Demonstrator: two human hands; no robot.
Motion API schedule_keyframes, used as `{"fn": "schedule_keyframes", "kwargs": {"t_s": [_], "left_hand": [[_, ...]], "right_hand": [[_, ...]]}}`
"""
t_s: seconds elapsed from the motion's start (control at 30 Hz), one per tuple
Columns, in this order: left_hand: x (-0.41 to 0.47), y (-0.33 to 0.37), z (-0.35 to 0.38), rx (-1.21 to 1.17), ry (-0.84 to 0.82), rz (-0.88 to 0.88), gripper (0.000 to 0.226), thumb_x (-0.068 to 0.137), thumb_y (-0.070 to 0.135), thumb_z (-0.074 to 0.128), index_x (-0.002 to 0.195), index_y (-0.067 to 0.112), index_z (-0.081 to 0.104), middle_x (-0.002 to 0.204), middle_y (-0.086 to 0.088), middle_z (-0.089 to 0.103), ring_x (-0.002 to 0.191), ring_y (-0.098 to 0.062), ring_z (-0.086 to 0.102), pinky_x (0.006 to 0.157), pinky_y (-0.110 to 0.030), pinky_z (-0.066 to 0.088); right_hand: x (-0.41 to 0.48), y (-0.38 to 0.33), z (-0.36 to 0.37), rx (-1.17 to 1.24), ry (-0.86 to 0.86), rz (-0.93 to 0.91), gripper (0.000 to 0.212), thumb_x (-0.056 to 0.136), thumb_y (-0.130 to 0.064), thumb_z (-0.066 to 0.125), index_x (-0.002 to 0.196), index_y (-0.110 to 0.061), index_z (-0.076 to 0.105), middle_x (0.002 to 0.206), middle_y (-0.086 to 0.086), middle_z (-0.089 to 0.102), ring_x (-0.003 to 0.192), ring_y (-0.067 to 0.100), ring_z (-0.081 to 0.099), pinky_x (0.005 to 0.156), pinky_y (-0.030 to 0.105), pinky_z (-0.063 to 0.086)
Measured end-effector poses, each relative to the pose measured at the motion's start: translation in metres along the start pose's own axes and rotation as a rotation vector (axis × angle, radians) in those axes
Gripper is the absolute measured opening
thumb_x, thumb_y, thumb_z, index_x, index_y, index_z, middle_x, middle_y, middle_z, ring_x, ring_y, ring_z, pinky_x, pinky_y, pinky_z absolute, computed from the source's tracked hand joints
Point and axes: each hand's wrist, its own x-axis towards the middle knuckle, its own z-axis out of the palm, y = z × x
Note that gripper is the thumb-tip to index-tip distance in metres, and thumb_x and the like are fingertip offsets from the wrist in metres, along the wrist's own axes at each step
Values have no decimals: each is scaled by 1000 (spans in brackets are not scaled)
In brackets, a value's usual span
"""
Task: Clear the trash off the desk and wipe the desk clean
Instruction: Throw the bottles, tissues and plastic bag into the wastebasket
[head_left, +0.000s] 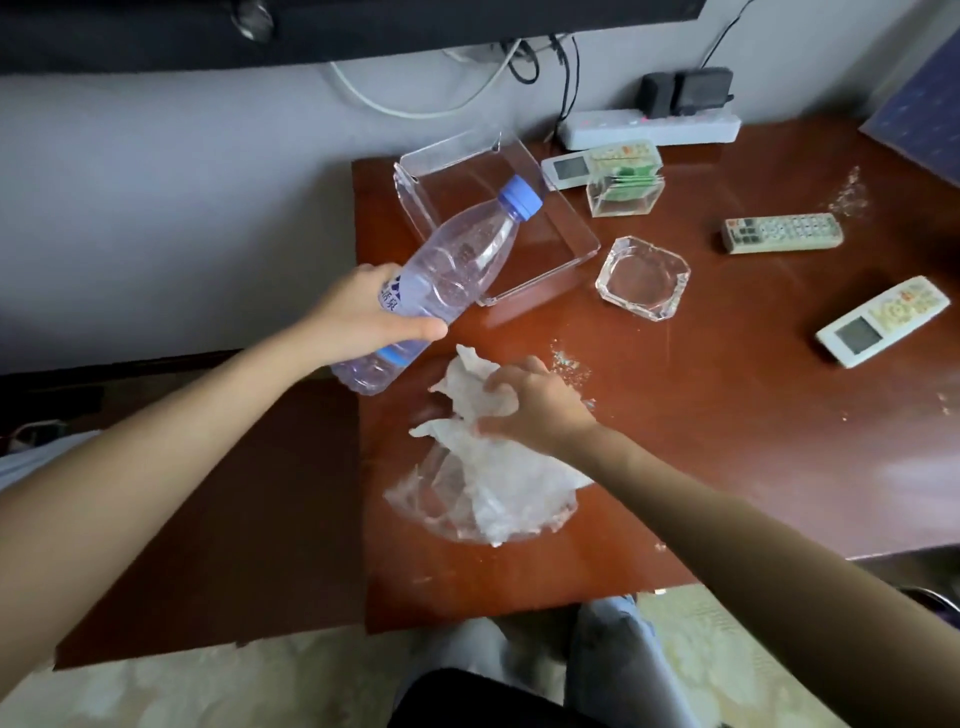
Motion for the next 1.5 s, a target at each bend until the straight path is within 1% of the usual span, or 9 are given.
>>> {"fn": "schedule_keyframes", "kwargs": {"t_s": [0.13, 0.3, 0.63, 0.83, 1.07, 1.17, 1.23, 1.37, 1.5], "left_hand": [[3, -22, -6, 16, -4, 51, 54, 62, 46, 80, 104, 19, 61, 106, 1, 60, 89, -11, 58, 74, -23, 45], [8, -26, -5, -21, -30, 85, 76, 40, 73, 69, 103, 30, 61, 108, 3, 63, 95, -15, 61, 87, -42, 51], [29, 46, -8, 47, -88, 213, 78, 39, 74, 63, 101, 26, 64, 99, 10, 65, 91, -11, 61, 77, -26, 48], [40, 116, 21, 172, -148, 266, 97, 38, 81, 61, 115, 22, 59, 113, 2, 61, 101, -17, 59, 90, -40, 49], [14, 102, 60, 412, -612, 122, 88, 25, 91, 59, 79, 22, 60, 74, 14, 64, 70, -5, 60, 62, -21, 46], [-4, 68, 77, 486, -599, 78, 106, 21, 97, 49, 94, 20, 58, 96, 11, 52, 94, -9, 54, 82, -27, 46], [-13, 53, 87, 538, -551, 46, 91, 39, 88, 58, 99, 20, 53, 100, 10, 39, 109, -16, 41, 92, -36, 43], [-31, 39, 91, 569, -524, 61, 55, 60, 68, 68, 91, 30, 42, 99, 10, 31, 105, -16, 31, 86, -34, 41], [-56, 23, 108, 610, -532, 124, 66, 57, 63, 70, 109, 29, 45, 121, 10, 27, 113, -17, 29, 86, -34, 42]], "right_hand": [[11, -8, 33, -190, 117, 120, 84, 73, -53, 70, 142, -32, 27, 134, -4, 37, 118, 27, 35, 86, 42, 45], [11, 0, 33, -60, 177, 109, 23, 81, -40, 64, 96, -22, 64, 94, 1, 63, 95, 27, 57, 72, 31, 46], [-39, 40, -82, 233, 538, 160, 14, 82, -25, 69, 86, -12, 72, 81, 2, 69, 72, 14, 61, 63, 25, 48], [-81, 98, -149, 297, 655, 268, 13, 84, -26, 67, 86, -14, 69, 68, -11, 60, 48, -4, 54, 39, 6, 37], [-110, 148, -173, 297, 641, 309, 10, 84, -25, 66, 82, -15, 64, 62, -10, 56, 52, 5, 50, 41, 13, 38], [-106, 157, -164, 308, 623, 318, 7, 85, -23, 65, 83, -16, 64, 64, -9, 55, 55, 5, 51, 45, 17, 42], [-98, 158, -153, 336, 627, 322, 10, 85, -24, 65, 82, -15, 65, 64, -9, 56, 56, 6, 52, 44, 14, 41], [-81, 148, -129, 419, 647, 323, 12, 83, -24, 66, 80, -13, 67, 61, -5, 58, 57, 11, 51, 41, 15, 38], [-76, 133, -116, 419, 653, 297, 11, 84, -25, 67, 81, -14, 67, 63, -4, 61, 56, 13, 53, 48, 25, 42]]}}
